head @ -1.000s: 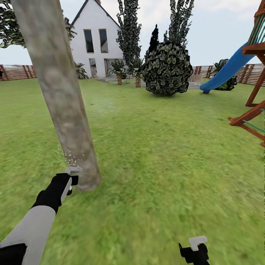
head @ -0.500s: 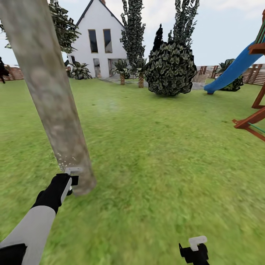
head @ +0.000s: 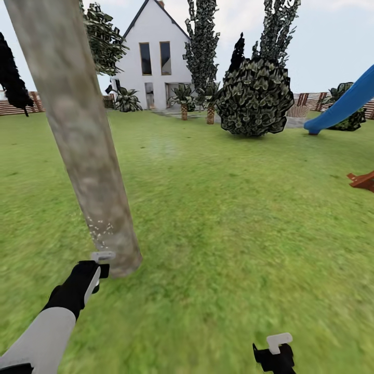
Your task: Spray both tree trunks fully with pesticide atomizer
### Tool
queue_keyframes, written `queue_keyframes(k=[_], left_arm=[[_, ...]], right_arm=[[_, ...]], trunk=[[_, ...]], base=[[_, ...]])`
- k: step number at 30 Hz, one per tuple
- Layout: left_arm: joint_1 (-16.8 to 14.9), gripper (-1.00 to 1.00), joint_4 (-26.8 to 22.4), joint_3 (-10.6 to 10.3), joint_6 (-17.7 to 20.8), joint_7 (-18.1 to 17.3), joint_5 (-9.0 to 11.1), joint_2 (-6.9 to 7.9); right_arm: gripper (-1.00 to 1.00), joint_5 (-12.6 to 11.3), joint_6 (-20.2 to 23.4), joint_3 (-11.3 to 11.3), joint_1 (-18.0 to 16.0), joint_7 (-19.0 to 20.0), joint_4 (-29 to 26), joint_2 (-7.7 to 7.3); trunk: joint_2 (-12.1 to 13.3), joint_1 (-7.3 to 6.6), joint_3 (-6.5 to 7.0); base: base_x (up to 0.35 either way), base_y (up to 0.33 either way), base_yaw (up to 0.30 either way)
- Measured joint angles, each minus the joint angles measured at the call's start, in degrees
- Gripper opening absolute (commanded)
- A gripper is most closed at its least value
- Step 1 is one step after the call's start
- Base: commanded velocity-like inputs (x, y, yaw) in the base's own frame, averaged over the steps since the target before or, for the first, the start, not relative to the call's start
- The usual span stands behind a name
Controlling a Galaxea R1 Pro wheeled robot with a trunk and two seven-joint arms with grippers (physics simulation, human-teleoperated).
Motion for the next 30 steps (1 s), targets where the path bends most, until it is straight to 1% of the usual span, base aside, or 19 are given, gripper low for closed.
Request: queue_keyframes(k=[3,9,12,19,21,30], left_arm=[[0.1,-1.0,0.0,0.0,0.1,0.0,0.1,-0.02],[0.1,-1.0,0.1,0.4,0.2,0.0,0.1,0.17],[0.2,-1.0,1.1,0.5,-0.1,0.1,0.1,0.27],[0.2,-1.0,1.4,0.5,-0.1,0.7,-0.2,0.29],[0.2,-1.0,1.4,0.6,-0.1,0.9,-0.1,0.6],[0.2,-1.0,1.5,0.7,-0.2,0.9,0.2,0.54]], right_arm=[[1.0,0.0,0.0,0.0,0.0,0.0,0.0,-0.01],[1.0,0.0,0.0,0.0,0.0,0.0,0.0,0.21],[1.0,0.0,0.0,0.0,0.0,0.0,0.0,0.17],[1.0,0.0,0.0,0.0,0.0,0.0,0.0,0.0],[1.0,0.0,0.0,0.0,0.0,-0.1,0.0,0.0],[1.0,0.0,0.0,0.0,0.0,-0.1,0.0,0.0]], trunk=[[0.0,0.01,0.0],[0.0,0.03,0.0],[0.0,0.03,0.0],[0.0,0.02,0.0],[0.0,0.01,0.0],[0.0,0.01,0.0]], base=[[0.141,-0.235,0.0],[0.01,-0.272,0.0],[0.0,-0.275,0.054],[0.02,-0.275,0.254],[0.134,-0.267,0.277],[0.178,-0.243,0.277]])
